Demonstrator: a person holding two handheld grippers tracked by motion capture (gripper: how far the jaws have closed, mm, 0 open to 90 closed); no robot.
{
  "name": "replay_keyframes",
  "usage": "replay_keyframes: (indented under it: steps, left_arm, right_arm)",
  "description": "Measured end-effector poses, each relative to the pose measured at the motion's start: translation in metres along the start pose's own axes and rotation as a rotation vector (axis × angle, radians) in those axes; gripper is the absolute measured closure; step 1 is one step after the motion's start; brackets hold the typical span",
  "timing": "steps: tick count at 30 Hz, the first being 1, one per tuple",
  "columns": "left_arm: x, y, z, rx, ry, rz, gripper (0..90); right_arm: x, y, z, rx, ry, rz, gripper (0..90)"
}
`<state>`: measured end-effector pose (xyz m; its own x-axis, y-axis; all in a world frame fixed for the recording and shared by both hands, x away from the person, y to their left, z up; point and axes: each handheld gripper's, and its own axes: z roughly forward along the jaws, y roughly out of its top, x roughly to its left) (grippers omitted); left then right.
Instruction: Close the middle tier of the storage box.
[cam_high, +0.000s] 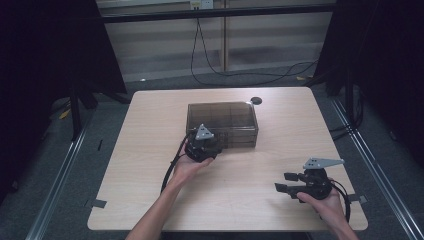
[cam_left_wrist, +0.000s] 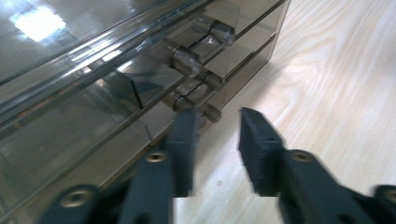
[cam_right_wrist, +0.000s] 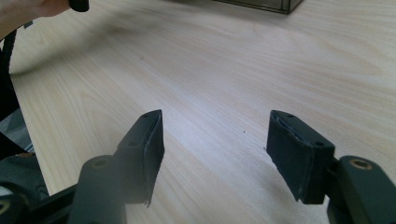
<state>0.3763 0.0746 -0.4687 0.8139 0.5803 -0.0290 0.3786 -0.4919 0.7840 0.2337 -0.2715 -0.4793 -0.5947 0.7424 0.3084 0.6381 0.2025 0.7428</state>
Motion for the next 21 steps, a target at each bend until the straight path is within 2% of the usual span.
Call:
replay_keyframes:
  steps: [1,3,6,9,10,11,14,21]
  left_arm:
    - [-0.001,0.0,0.0,-0.015,-0.009,-0.015,59.6]
    - [-0.002,0.0,-0.002,-0.012,-0.025,-0.029,45.9]
    - [-0.003,-0.001,-0.004,-0.005,-0.03,-0.021,40.9]
    - [-0.004,-0.002,-0.007,-0.009,-0.022,-0.015,28.7]
    - [-0.004,-0.002,-0.007,-0.009,-0.022,-0.024,28.7]
    - [-0.004,-0.002,-0.008,-0.002,-0.015,-0.021,24.2]
    - [-0.005,-0.003,-0.01,-0.008,-0.027,-0.024,17.8]
    - [-0.009,-0.004,-0.017,-0.018,-0.009,-0.02,9.5]
  right_arm:
    - [0.0,0.0,0.0,0.0,-0.001,0.001,36.9]
    - [0.0,0.0,0.0,-0.001,-0.002,0.002,36.8]
    - [0.0,0.0,0.0,-0.002,-0.002,0.003,36.7]
    - [0.0,0.0,0.0,-0.001,-0.003,0.005,36.5]
    - [0.0,0.0,0.0,-0.001,-0.003,0.005,36.5]
    - [0.0,0.0,0.0,-0.002,-0.002,0.006,36.5]
    - [0.0,0.0,0.0,0.0,-0.001,0.008,36.4]
    - [0.0,0.0,0.0,-0.003,0.0,0.009,36.2]
